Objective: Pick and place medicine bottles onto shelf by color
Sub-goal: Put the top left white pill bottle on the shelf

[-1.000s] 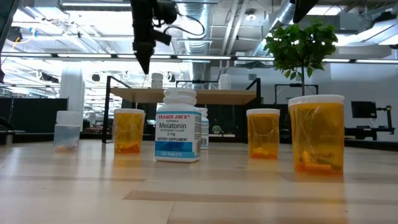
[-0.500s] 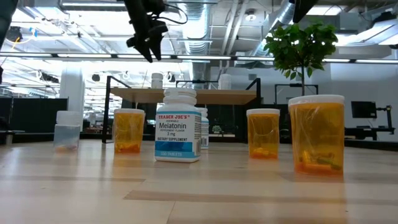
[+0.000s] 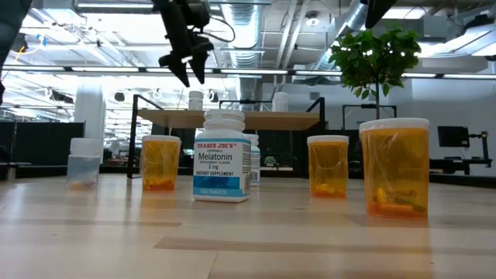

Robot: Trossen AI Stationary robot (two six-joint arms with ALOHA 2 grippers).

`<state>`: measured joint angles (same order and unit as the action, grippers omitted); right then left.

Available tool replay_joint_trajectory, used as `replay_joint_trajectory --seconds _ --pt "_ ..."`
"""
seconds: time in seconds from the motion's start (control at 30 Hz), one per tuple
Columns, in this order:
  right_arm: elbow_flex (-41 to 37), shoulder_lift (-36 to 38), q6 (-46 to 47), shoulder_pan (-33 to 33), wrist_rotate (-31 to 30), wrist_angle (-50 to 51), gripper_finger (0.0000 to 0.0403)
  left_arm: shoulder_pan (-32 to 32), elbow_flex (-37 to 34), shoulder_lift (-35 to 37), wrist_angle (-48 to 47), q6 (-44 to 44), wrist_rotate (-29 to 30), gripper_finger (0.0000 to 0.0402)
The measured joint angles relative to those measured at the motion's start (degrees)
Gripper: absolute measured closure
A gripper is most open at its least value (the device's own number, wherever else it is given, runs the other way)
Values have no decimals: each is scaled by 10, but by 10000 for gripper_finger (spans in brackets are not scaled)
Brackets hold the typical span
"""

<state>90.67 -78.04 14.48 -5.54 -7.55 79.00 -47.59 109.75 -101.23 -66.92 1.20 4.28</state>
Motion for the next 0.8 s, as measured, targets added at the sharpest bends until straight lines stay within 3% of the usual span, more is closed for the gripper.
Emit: replay_joint_trajectory --seconds 0.3,0.53,0.8 --pt "0 0 -1 0 0 3 159 16 0 -20 12 4 -21 63" --pt "0 0 -2 0 0 3 159 25 -10 -20 9 14 26 63" --pt "0 0 -9 0 0 3 159 30 -13 -21 19 60 39 63"
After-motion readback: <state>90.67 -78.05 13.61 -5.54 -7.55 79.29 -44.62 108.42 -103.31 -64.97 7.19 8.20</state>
